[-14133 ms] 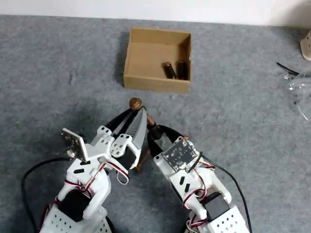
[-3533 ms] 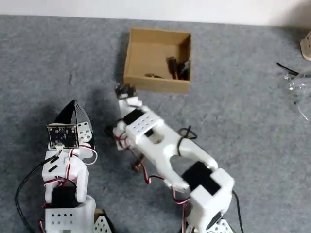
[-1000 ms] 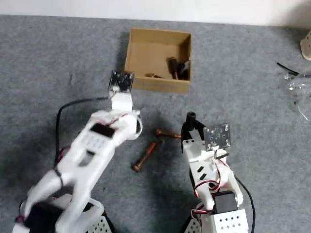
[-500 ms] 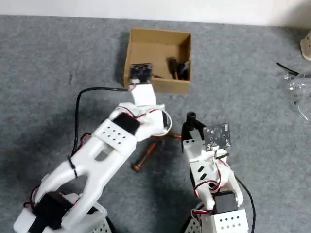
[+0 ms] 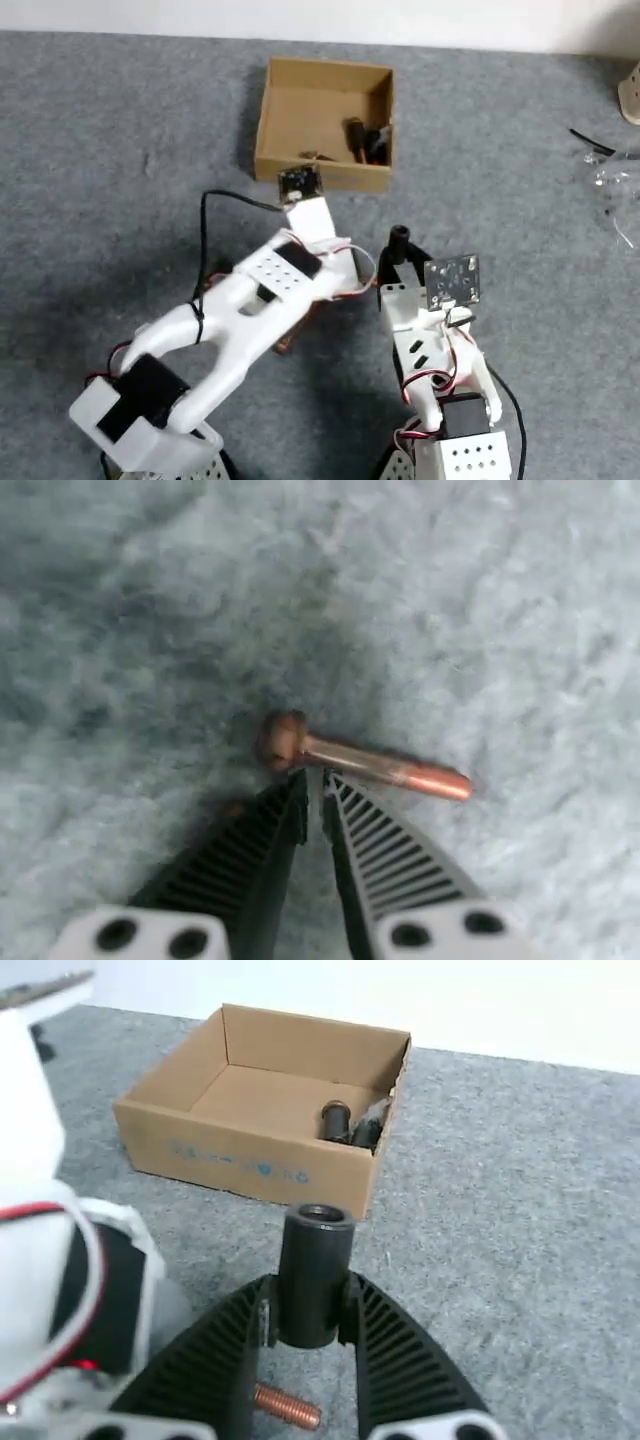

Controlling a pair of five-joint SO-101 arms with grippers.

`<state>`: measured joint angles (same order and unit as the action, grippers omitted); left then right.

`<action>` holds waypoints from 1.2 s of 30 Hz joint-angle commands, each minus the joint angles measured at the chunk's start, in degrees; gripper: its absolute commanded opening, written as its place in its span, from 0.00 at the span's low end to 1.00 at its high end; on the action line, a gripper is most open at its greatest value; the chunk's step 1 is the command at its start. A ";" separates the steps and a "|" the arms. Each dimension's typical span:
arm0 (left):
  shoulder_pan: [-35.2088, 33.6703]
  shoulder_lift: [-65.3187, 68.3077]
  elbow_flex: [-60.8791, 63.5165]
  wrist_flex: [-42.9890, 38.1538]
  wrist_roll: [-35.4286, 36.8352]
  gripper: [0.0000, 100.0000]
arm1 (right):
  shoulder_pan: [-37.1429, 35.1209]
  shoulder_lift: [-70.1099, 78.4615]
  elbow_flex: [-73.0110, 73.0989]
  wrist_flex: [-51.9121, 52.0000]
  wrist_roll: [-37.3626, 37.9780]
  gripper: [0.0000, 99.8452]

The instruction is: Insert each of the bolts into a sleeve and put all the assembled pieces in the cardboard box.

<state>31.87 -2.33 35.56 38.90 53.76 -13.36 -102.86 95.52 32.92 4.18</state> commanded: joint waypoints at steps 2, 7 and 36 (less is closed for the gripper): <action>2.15 -0.31 -3.38 -0.88 0.62 0.05 | 0.66 -0.22 0.57 -2.33 0.62 0.01; 3.12 0.13 -3.12 -0.53 5.54 0.16 | 0.66 -0.22 0.57 -2.33 0.62 0.01; -0.04 12.70 -9.71 1.85 10.73 0.21 | 0.66 -0.22 0.57 -2.33 0.70 0.01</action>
<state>32.75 10.15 28.70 39.16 64.40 -13.01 -102.86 95.52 32.92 4.18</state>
